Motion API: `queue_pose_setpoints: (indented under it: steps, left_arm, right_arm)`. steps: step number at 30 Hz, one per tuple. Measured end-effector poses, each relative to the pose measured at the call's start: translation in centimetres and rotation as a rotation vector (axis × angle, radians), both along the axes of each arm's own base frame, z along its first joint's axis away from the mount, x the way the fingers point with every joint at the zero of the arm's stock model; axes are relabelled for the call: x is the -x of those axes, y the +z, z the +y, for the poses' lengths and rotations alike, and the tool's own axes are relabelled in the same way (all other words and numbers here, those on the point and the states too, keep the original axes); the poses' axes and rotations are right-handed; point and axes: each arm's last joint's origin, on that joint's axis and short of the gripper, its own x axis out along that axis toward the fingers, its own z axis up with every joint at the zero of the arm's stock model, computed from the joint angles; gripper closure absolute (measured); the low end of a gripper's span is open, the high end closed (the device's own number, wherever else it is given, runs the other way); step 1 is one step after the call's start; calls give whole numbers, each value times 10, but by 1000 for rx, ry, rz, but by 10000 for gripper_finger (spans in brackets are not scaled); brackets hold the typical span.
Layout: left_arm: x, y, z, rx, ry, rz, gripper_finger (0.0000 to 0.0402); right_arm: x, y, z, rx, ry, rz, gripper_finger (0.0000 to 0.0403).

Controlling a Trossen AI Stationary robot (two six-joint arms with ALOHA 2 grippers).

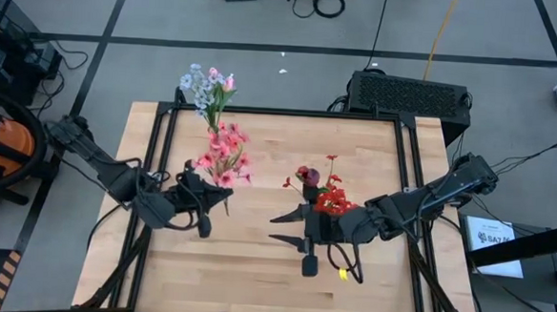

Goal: Sort flowers into vase by color
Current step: Put the light orange flower into the green vase

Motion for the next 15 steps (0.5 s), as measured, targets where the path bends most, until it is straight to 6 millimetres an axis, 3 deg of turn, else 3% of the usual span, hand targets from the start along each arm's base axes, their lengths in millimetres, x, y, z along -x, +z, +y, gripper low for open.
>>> queue_pose_setpoints:
  steps: [15]
  left_arm:
    - [36,17,24,-3,-3,-4,392]
  right_arm:
    - [-2,-5,-7,-64,-32,64,273]
